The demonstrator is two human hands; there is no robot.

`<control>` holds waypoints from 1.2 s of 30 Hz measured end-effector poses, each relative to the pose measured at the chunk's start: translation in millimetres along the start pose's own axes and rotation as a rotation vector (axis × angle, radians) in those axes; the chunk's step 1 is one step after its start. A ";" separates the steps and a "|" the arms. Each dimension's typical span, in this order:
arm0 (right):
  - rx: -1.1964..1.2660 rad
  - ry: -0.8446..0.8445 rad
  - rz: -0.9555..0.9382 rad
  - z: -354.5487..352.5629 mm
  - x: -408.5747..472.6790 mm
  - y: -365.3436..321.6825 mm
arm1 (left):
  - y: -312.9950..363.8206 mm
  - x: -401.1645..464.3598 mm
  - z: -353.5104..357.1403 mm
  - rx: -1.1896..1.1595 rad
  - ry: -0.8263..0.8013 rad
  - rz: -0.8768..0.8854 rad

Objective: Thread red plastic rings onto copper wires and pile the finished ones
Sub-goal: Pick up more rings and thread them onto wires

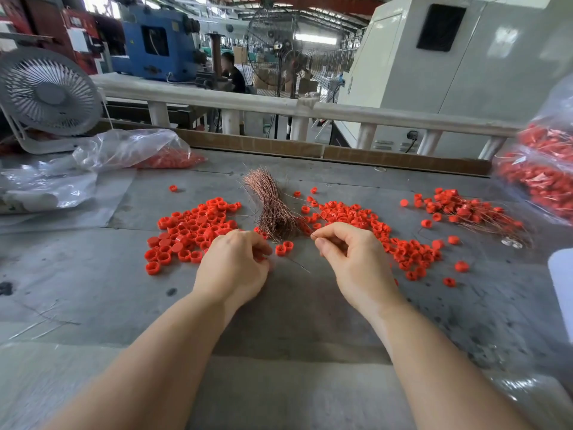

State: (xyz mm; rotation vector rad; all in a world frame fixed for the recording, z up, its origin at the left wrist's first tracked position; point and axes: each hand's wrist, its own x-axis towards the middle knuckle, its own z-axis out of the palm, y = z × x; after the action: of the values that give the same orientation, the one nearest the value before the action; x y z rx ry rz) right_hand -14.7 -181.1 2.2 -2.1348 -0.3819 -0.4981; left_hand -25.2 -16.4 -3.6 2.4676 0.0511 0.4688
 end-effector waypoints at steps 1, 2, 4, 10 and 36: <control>0.009 0.005 0.003 0.1 -0.1 -0.3 | 0.5 0.0 0.1 -0.010 0.003 0.029; 0.017 0.008 0.005 0.0 -0.3 -0.7 | 1.4 -0.2 0.4 -0.034 0.003 0.061; 0.034 0.015 -0.002 -0.4 -0.5 -1.7 | 4.4 -0.5 1.3 -0.096 0.000 0.124; 0.050 0.024 -0.011 -1.2 -1.0 -2.6 | 8.3 -0.8 1.9 -0.704 -0.109 -0.078; 0.212 0.039 -0.070 -1.0 -0.1 -9.3 | 15.5 -3.4 -5.2 -1.066 -0.147 0.017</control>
State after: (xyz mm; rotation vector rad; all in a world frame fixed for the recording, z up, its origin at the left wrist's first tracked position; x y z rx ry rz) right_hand -19.1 -176.7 9.2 -1.9101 -0.4679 -0.5150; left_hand -31.4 -26.5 8.2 1.4421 -0.2253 0.2182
